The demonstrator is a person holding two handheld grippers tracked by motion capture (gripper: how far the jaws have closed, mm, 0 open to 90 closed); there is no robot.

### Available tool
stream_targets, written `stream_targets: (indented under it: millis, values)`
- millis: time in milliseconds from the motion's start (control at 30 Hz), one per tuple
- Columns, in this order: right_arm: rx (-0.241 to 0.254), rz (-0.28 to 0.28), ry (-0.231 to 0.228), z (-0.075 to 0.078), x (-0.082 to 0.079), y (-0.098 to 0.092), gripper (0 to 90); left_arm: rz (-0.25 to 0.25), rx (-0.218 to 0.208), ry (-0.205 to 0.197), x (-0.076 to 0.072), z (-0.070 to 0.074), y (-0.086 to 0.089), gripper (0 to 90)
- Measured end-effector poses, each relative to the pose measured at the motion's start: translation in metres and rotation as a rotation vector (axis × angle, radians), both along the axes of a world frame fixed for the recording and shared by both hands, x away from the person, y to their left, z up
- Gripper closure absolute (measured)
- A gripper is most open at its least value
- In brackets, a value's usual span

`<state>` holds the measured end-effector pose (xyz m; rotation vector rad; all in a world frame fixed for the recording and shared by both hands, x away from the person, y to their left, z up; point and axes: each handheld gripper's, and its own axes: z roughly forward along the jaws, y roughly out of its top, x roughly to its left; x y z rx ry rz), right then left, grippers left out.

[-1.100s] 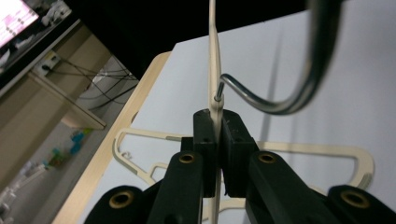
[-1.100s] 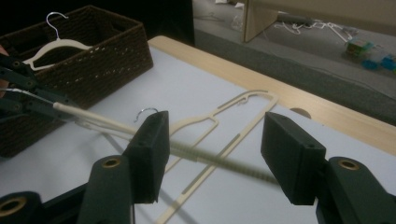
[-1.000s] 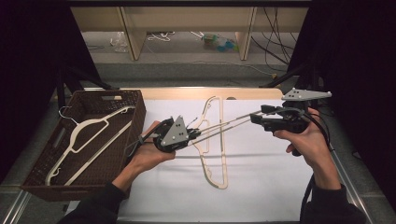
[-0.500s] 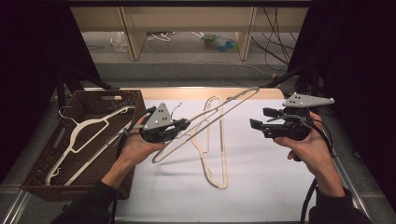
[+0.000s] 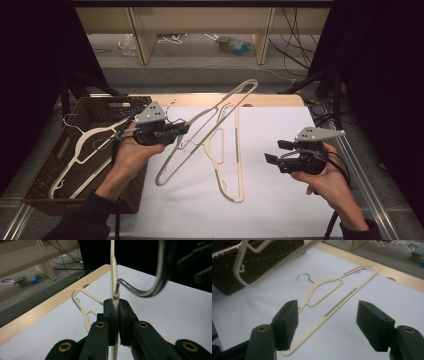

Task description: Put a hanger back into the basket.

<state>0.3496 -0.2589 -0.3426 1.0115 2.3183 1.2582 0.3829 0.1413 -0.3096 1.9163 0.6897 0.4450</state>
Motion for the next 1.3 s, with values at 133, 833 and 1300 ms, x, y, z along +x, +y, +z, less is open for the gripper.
stream_targets:
  millis: [133, 833, 1300]
  values:
    - [-0.019, 0.009, 0.026, -0.012, -0.004, 0.001, 34.8, 0.041, -0.028, -0.001, -0.008, 0.012, 0.012, 86.0]
    - [0.01, 0.041, 0.065, -0.044, -0.023, 0.005, 32.0, 0.215, -0.267, 0.026, -0.019, 0.064, 0.129, 86.0]
    - [0.003, 0.03, 0.09, -0.05, -0.023, 0.005, 32.0, 0.341, -0.292, 0.043, -0.017, 0.084, 0.196, 86.0]
